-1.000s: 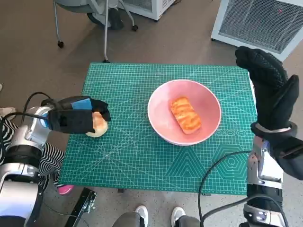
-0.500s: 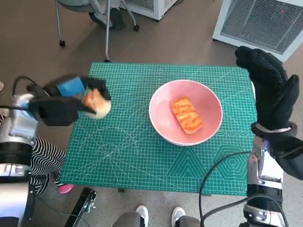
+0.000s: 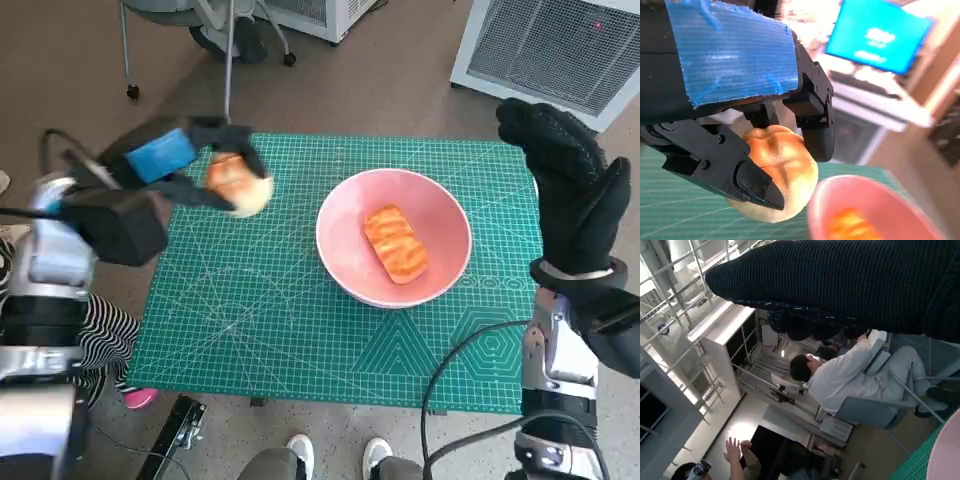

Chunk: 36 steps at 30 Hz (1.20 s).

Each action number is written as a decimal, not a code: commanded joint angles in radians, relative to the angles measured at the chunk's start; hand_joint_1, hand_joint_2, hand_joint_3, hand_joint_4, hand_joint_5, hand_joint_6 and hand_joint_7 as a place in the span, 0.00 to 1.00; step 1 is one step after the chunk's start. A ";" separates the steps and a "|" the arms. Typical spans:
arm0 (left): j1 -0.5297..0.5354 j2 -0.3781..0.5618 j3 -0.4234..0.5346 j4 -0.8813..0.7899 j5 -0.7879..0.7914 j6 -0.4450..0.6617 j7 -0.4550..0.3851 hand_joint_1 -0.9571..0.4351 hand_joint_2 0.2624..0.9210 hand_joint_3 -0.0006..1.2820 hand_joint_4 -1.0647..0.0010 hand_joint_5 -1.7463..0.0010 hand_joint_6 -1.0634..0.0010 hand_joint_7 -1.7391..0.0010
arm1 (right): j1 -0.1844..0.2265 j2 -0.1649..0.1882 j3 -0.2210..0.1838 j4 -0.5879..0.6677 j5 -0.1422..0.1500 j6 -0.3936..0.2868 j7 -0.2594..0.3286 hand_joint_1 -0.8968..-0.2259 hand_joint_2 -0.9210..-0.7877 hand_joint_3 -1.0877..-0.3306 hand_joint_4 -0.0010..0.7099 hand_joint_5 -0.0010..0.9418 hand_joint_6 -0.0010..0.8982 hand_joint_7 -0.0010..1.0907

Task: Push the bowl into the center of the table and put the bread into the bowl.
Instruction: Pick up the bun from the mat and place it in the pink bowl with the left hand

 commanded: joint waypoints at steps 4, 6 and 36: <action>-0.089 -0.122 -0.064 0.015 0.023 -0.031 0.017 0.69 0.99 0.00 0.25 0.41 0.36 0.35 | 0.013 -0.003 0.002 0.000 -0.005 0.013 0.001 0.28 0.00 0.47 0.22 0.00 0.07 0.38; -0.099 -0.136 -0.072 0.040 0.028 -0.042 0.018 0.69 0.99 0.00 0.25 0.42 0.36 0.34 | 0.016 -0.004 0.001 -0.002 -0.003 0.014 0.003 0.28 0.00 0.47 0.22 0.00 0.07 0.38; -0.217 -0.304 -0.268 0.390 0.206 0.003 -0.022 0.65 0.92 0.07 0.54 0.77 0.59 0.66 | 0.041 -0.012 -0.022 -0.032 -0.004 0.023 -0.005 0.28 0.00 0.48 0.22 0.00 0.06 0.38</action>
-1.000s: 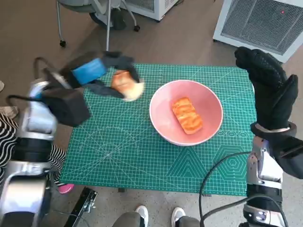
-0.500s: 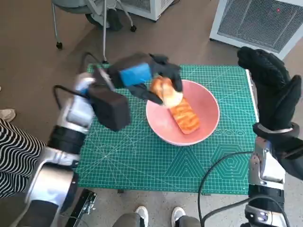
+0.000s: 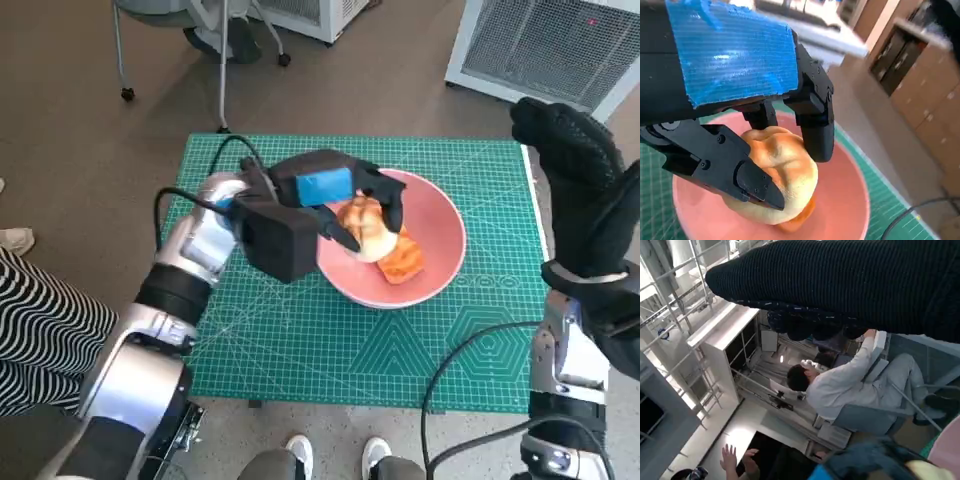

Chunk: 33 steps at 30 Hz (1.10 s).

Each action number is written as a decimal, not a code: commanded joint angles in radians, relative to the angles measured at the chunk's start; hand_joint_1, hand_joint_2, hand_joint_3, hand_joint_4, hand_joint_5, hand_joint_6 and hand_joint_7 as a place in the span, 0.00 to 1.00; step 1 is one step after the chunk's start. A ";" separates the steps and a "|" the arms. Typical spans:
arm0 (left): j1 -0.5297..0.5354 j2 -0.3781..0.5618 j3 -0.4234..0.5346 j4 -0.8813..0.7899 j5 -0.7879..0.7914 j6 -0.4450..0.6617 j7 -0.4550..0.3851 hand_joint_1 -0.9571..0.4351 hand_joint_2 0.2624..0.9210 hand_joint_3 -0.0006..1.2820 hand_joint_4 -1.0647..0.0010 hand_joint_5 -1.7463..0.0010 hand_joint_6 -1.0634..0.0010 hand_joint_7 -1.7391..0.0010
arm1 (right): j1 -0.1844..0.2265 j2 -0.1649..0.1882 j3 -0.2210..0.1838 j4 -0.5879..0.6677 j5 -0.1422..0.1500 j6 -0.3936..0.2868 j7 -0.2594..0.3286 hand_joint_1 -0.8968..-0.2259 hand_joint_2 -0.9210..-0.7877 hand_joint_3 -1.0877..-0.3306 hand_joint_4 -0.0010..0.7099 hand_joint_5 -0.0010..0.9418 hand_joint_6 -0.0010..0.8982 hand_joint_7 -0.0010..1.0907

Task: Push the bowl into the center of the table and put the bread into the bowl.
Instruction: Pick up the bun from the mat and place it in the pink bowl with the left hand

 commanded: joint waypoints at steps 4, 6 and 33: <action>-0.032 0.001 -0.060 -0.057 0.084 0.235 -0.087 0.59 0.89 0.03 0.68 0.95 0.65 0.86 | 0.027 0.007 0.003 -0.002 -0.006 0.016 -0.012 0.28 0.00 0.48 0.22 0.00 0.06 0.38; -0.032 0.001 -0.068 -0.081 0.097 0.298 -0.112 0.56 0.88 0.02 0.73 0.97 0.66 0.89 | 0.025 0.007 0.003 -0.001 -0.003 0.017 -0.012 0.28 0.00 0.48 0.22 0.00 0.06 0.38; 0.163 -0.103 0.365 -0.184 -0.501 -0.046 -0.076 0.21 1.00 0.14 0.92 0.99 0.76 0.98 | -0.039 0.040 0.042 -0.011 -0.019 0.052 -0.027 0.25 0.00 0.50 0.22 0.00 0.07 0.39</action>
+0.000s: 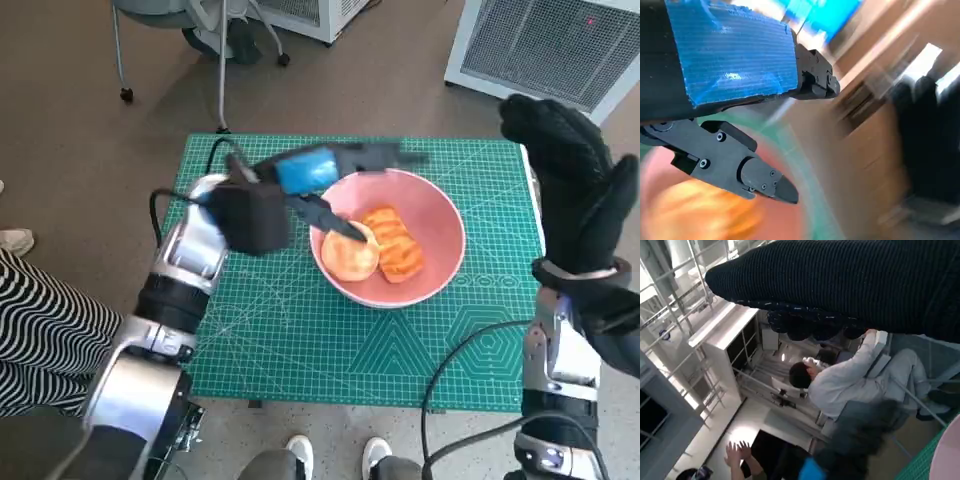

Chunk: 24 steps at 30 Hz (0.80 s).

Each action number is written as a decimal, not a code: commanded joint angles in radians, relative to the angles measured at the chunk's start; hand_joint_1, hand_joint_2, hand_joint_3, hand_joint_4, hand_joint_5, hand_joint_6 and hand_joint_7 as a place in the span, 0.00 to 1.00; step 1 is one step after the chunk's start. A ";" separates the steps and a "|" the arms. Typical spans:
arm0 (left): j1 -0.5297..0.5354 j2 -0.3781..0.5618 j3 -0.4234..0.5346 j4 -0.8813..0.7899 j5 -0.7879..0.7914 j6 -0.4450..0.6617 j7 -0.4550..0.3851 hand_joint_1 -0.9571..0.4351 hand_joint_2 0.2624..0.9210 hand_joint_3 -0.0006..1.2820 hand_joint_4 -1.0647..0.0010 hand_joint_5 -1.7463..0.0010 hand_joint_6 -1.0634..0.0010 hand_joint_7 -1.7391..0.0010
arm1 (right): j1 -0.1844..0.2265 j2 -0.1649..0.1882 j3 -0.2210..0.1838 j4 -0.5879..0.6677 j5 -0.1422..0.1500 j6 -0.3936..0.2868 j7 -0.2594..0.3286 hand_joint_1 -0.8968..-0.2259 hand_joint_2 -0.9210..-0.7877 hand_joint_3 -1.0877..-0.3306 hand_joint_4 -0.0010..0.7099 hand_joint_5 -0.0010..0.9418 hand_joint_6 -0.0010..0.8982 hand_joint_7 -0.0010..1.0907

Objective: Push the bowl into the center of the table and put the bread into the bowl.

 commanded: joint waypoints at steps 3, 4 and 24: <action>0.055 -0.088 0.116 -0.032 -0.187 -0.090 0.007 0.18 1.00 0.22 0.92 0.99 0.77 0.98 | -0.027 0.012 0.022 -0.005 -0.020 0.029 -0.018 0.25 0.00 0.50 0.22 0.00 0.07 0.39; 0.067 -0.103 0.127 -0.060 -0.211 -0.088 0.015 0.18 1.00 0.25 0.92 0.99 0.77 0.98 | -0.035 0.013 0.025 -0.004 -0.022 0.033 -0.019 0.24 0.00 0.50 0.22 0.00 0.07 0.39; 0.171 -0.152 0.172 -0.209 -0.242 -0.123 0.118 0.18 1.00 0.42 0.97 1.00 0.85 1.00 | -0.141 0.040 0.057 0.058 -0.014 0.100 -0.018 0.26 0.00 0.50 0.21 0.00 0.07 0.39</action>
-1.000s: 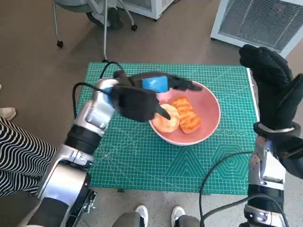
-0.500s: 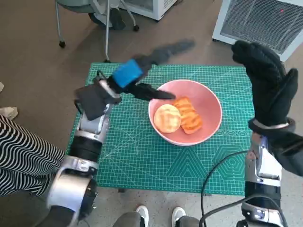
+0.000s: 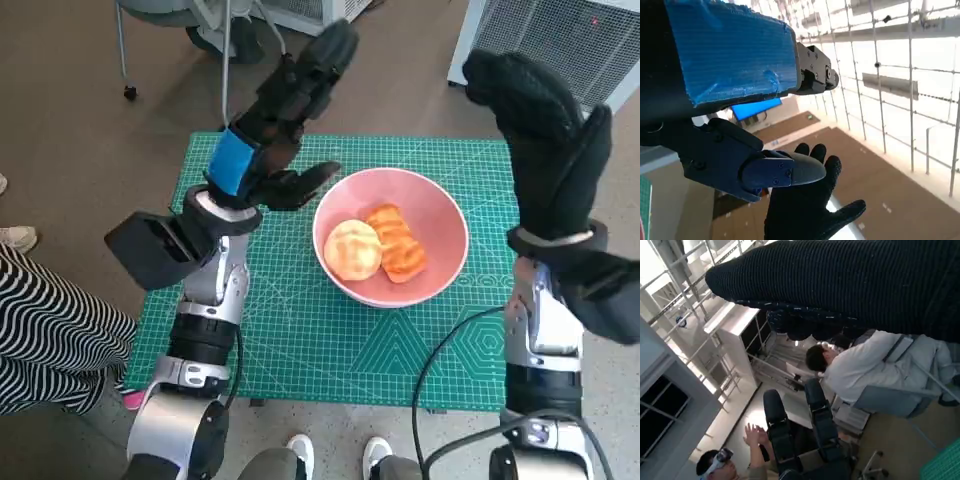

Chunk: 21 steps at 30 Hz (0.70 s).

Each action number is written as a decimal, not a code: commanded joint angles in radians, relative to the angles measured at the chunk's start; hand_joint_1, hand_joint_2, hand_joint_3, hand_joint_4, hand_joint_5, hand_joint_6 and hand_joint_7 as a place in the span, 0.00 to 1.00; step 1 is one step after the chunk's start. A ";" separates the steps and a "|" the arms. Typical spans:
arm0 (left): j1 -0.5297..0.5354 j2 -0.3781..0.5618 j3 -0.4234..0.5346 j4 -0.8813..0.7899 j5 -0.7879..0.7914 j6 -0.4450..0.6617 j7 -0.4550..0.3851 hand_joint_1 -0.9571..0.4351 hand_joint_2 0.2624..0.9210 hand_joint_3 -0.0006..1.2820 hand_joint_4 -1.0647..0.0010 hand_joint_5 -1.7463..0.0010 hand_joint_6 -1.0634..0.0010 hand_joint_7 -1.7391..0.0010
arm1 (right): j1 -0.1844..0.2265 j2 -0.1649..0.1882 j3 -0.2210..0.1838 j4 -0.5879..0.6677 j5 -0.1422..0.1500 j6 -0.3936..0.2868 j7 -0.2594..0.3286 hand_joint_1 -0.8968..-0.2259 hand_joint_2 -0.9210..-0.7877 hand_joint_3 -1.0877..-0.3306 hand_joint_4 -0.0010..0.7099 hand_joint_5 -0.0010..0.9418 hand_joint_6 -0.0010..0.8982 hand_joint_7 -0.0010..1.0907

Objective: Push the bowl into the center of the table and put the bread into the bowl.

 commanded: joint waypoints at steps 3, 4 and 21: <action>0.030 0.012 0.006 -0.021 0.005 -0.014 0.007 0.18 1.00 0.42 0.97 1.00 0.86 1.00 | -0.010 0.009 0.004 0.054 0.000 0.018 0.011 0.26 0.00 0.50 0.21 0.00 0.07 0.39; 0.033 0.013 0.006 -0.022 0.006 -0.013 0.011 0.18 1.00 0.43 0.98 1.00 0.86 1.00 | -0.012 0.010 0.003 0.060 0.000 0.018 0.012 0.26 0.00 0.50 0.21 0.00 0.07 0.39; 0.060 0.031 0.004 -0.017 0.060 -0.022 0.077 0.15 1.00 0.42 0.98 1.00 0.88 1.00 | -0.009 0.008 -0.001 0.072 -0.013 0.030 -0.009 0.25 0.00 0.53 0.21 0.00 0.06 0.40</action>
